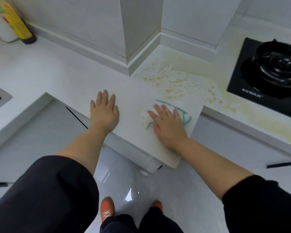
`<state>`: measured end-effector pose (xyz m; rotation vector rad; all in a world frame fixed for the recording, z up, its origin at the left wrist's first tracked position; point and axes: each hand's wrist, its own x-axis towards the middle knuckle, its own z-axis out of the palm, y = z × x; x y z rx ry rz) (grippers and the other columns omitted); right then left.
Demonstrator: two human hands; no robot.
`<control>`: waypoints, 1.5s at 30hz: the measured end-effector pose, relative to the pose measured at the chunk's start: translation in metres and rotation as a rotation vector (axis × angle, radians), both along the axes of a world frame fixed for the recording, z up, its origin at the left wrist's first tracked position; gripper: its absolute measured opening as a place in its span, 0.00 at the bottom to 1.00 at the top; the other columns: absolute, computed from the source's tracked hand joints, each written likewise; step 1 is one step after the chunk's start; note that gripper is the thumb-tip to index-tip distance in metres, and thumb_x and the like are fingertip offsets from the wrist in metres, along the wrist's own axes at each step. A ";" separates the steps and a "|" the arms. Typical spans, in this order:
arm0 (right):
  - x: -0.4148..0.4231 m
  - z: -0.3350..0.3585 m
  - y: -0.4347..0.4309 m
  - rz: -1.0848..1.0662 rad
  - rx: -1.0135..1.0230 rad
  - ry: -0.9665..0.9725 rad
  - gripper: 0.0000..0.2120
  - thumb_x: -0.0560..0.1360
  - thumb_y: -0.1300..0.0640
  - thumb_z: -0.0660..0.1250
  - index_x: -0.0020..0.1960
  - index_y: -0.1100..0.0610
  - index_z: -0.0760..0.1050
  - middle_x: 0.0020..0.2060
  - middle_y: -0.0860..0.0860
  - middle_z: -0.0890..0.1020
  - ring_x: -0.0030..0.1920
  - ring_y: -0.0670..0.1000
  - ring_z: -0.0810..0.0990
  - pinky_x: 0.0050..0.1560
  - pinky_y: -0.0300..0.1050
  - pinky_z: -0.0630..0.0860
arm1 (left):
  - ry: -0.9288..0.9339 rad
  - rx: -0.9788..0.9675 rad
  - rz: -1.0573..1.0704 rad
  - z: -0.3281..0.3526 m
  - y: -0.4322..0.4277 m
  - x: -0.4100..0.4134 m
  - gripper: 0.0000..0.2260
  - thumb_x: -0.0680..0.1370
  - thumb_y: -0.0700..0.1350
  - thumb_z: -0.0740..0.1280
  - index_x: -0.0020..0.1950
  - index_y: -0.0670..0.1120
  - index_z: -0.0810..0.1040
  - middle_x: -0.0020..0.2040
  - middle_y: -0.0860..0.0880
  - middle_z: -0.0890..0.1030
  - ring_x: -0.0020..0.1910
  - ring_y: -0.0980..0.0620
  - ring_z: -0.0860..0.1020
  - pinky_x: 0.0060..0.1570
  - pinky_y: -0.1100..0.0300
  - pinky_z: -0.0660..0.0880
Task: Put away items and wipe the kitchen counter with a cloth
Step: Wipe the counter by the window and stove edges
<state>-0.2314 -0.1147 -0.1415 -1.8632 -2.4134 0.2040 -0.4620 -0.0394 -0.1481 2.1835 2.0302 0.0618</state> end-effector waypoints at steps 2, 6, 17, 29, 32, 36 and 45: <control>-0.007 -0.004 -0.035 0.226 0.036 0.018 0.24 0.75 0.51 0.52 0.70 0.49 0.69 0.71 0.53 0.69 0.71 0.57 0.68 0.66 0.63 0.64 | 0.018 -0.001 -0.133 0.003 0.001 0.000 0.23 0.83 0.50 0.46 0.78 0.48 0.50 0.79 0.47 0.45 0.77 0.47 0.42 0.74 0.47 0.43; 0.044 0.000 -0.063 0.547 -0.012 -0.035 0.23 0.75 0.52 0.54 0.69 0.47 0.66 0.72 0.51 0.68 0.71 0.55 0.67 0.68 0.56 0.61 | 0.037 0.003 -0.311 0.004 0.002 0.002 0.23 0.83 0.49 0.47 0.78 0.47 0.50 0.79 0.47 0.47 0.77 0.47 0.44 0.74 0.48 0.44; -0.013 0.002 -0.031 0.102 0.015 0.022 0.27 0.71 0.50 0.51 0.68 0.50 0.72 0.69 0.54 0.71 0.69 0.58 0.70 0.65 0.63 0.66 | -0.042 0.010 -0.215 0.005 0.007 -0.003 0.23 0.82 0.50 0.46 0.78 0.50 0.54 0.79 0.48 0.48 0.77 0.48 0.43 0.74 0.46 0.42; -0.038 0.001 0.019 0.293 -0.032 0.136 0.25 0.69 0.51 0.55 0.64 0.47 0.75 0.67 0.50 0.74 0.67 0.53 0.73 0.63 0.59 0.68 | -0.268 0.011 0.115 0.009 0.028 0.013 0.21 0.82 0.46 0.51 0.75 0.45 0.61 0.77 0.46 0.57 0.76 0.48 0.52 0.74 0.46 0.48; -0.017 -0.001 0.040 0.343 -0.012 0.169 0.24 0.67 0.52 0.57 0.61 0.47 0.77 0.64 0.47 0.77 0.64 0.51 0.75 0.60 0.57 0.70 | -0.246 -0.025 0.189 0.014 0.053 0.033 0.22 0.82 0.47 0.49 0.77 0.46 0.56 0.78 0.46 0.54 0.77 0.46 0.49 0.73 0.43 0.47; -0.019 -0.003 0.075 0.224 0.053 0.249 0.22 0.68 0.54 0.57 0.59 0.49 0.78 0.63 0.48 0.78 0.63 0.52 0.76 0.61 0.55 0.69 | -0.050 -0.015 0.120 0.006 0.073 0.036 0.25 0.81 0.50 0.46 0.79 0.47 0.48 0.79 0.48 0.47 0.77 0.46 0.44 0.74 0.44 0.46; -0.014 0.037 0.153 -0.116 0.221 0.836 0.19 0.75 0.57 0.59 0.64 0.58 0.76 0.57 0.48 0.78 0.57 0.46 0.73 0.58 0.33 0.65 | -0.034 -0.056 0.164 0.004 0.093 0.038 0.28 0.81 0.54 0.42 0.78 0.43 0.39 0.78 0.47 0.39 0.77 0.48 0.38 0.75 0.46 0.41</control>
